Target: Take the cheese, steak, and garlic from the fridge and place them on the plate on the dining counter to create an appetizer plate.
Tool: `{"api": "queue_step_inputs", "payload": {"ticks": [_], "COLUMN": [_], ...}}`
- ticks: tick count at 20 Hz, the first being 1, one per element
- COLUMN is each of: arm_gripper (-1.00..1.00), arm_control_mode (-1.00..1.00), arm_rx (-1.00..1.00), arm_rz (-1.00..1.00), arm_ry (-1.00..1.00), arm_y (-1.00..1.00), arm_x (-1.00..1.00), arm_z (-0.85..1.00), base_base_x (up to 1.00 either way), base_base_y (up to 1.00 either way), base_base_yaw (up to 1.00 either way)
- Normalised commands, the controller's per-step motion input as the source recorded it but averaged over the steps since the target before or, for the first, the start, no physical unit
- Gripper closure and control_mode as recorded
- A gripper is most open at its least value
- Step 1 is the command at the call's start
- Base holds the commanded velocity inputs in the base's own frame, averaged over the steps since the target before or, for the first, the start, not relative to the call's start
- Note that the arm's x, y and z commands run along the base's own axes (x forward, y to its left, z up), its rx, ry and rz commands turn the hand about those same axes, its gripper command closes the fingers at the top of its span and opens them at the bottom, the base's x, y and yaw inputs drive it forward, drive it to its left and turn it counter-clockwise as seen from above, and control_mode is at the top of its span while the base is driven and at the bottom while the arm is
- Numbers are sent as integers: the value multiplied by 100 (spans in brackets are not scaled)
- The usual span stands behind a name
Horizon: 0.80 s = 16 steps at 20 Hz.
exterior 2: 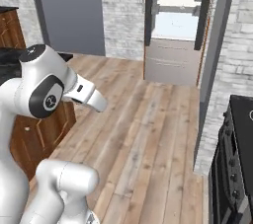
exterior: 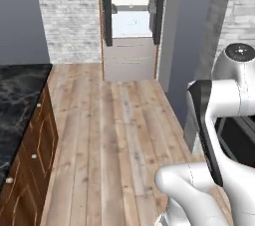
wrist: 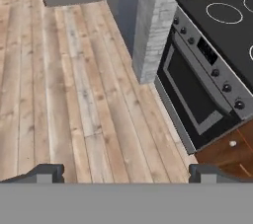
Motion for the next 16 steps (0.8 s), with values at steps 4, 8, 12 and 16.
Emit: {"api": "queue_step_inputs", "payload": {"ticks": [4, 8, 12, 16], "arm_gripper": [-100, -100, -100, -100], "arm_control_mode": [100, 100, 100, 100], "arm_rx": [0, 0, 0, 0], "arm_rz": [0, 0, 0, 0], "arm_ry": [0, 0, 0, 0], "arm_y": [0, 0, 0, 0], "arm_x": [0, 0, 0, 0], "arm_z": [0, 0, 0, 0], "base_base_x": [100, 100, 100, 100], "base_base_y": [-17, -23, -28, -36], "base_base_yaw": [7, 6, 6, 6]}}
